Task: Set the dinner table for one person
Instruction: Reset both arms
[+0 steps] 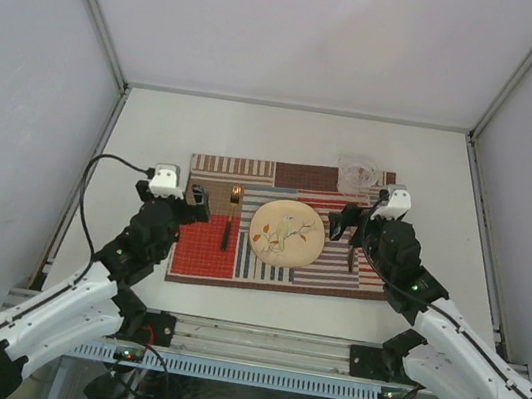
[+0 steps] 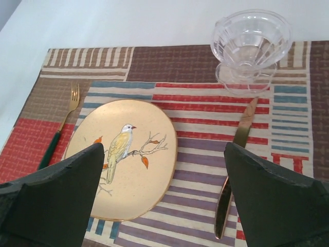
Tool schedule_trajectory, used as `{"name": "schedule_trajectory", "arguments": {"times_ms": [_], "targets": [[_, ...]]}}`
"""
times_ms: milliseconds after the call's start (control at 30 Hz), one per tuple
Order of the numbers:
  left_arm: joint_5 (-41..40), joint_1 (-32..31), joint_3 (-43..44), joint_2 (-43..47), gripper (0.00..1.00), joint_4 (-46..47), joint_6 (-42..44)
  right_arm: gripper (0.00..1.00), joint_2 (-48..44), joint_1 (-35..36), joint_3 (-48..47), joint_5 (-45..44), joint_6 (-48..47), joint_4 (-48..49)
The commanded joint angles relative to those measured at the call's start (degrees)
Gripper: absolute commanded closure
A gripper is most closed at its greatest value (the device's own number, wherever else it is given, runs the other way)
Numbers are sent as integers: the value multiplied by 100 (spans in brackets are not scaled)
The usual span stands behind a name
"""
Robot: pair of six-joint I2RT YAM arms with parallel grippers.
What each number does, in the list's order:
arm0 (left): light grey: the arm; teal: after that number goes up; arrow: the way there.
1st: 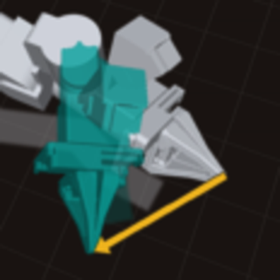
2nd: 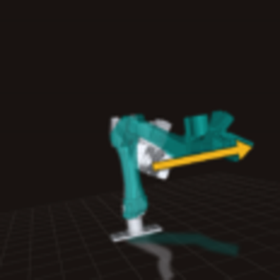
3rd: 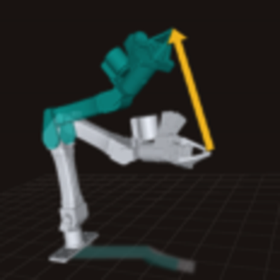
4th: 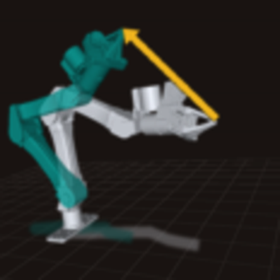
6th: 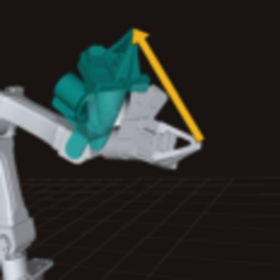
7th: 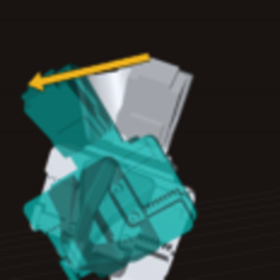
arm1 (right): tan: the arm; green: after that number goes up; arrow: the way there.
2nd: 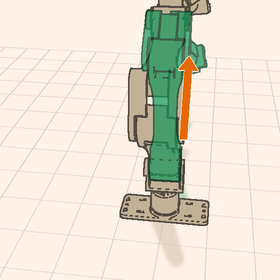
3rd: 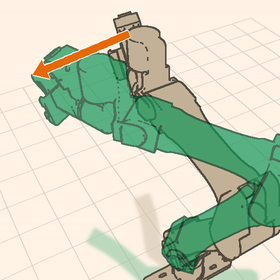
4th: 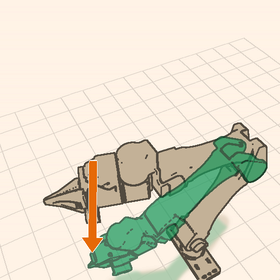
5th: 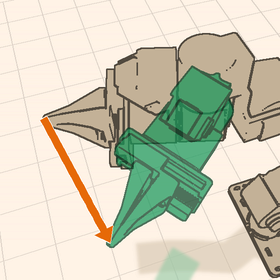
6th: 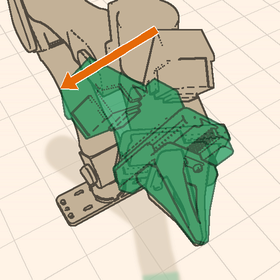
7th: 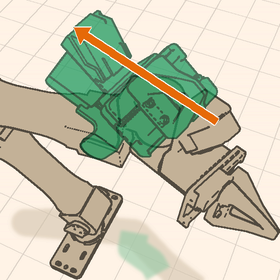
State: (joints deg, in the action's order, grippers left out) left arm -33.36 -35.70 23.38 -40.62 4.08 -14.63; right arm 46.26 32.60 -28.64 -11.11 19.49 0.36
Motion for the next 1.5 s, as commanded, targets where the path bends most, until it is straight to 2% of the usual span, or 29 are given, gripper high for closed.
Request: {"name": "schedule_trajectory", "arguments": {"times_ms": [0, 67, 133, 267, 400, 500, 667, 767, 900, 1067, 1267, 1467], "targets": [[-71, 28, -145, 545, 0, 187, -287, 0, -89, -47, -100, -484, 5, -206], [229, 28, -372, 768, 0, 395, -258, 0, 31, -15, -131, -806, -96, -246], [136, 28, -407, 951, 0, 273, -344, 0, 178, 51, -223, -1077, -265, -352], [-134, 28, -302, 1211, 0, -433, -462, 0, 109, 291, -469, -816, -491, -1092], [-136, 24, -574, 2247, 0, -790, -571, 0, -669, 458, -55, -359, -452, -1003], [-124, 20, -819, 3233, 0, -1094, -337, 0, -1341, 538, 227, -206, -365, -991], [-1076, 11, -1067, 4253, 0, -1715, -382, 0, -2162, 564, 547, -449, -244, -1220], [-1369, 11, -1091, 4262, 0, -1814, -337, 0, -2439, 563, 668, -829, -191, -1438], [-1518, 11, -1064, 3669, 0, -1610, -73, 0, -2520, 575, 647, -1684, 1, -1825], [-1796, 11, -701, 3232, 0, -1973, -256, 0, -2701, 589, 670, -2117, 95, -1976], [-1922, 11, -1063, 3943, 0, -1836, -113, 0, -2668, 607, 667, -2844, 157, -1966], [-1822, 11, -1176, 4416, 0, -1838, 66, 0, -2572, 625, 654, -2709, 50, -1878]]}}
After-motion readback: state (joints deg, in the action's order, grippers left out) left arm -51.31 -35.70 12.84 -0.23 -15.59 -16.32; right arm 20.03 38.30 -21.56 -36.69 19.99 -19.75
